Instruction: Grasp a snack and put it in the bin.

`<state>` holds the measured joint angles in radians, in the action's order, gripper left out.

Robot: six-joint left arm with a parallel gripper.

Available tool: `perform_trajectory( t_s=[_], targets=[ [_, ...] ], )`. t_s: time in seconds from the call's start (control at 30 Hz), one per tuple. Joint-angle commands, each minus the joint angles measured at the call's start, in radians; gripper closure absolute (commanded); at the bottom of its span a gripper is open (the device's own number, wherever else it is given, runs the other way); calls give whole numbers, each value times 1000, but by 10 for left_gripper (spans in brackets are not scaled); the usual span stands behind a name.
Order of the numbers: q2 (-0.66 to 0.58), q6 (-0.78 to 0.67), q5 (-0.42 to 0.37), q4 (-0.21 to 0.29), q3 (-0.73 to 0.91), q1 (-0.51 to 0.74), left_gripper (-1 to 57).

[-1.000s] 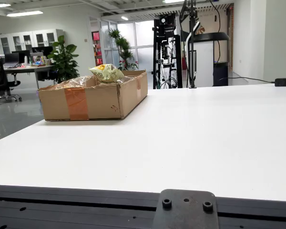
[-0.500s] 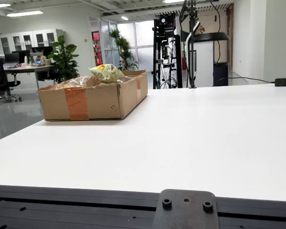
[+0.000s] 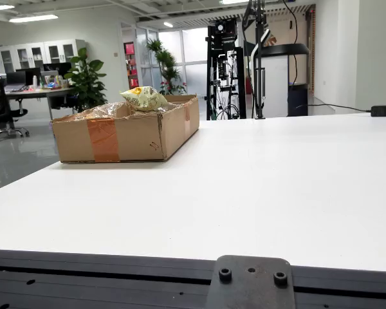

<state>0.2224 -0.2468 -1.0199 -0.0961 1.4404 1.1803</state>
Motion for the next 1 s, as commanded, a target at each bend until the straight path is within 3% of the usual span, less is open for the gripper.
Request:
perform_trajectory(
  t_s=[0.03, 1.0],
  targets=[
    [0, -34, -1, -1, 0, -14, 561],
    [0, -68, 12, -4, -1, -34, 561]
  ],
)
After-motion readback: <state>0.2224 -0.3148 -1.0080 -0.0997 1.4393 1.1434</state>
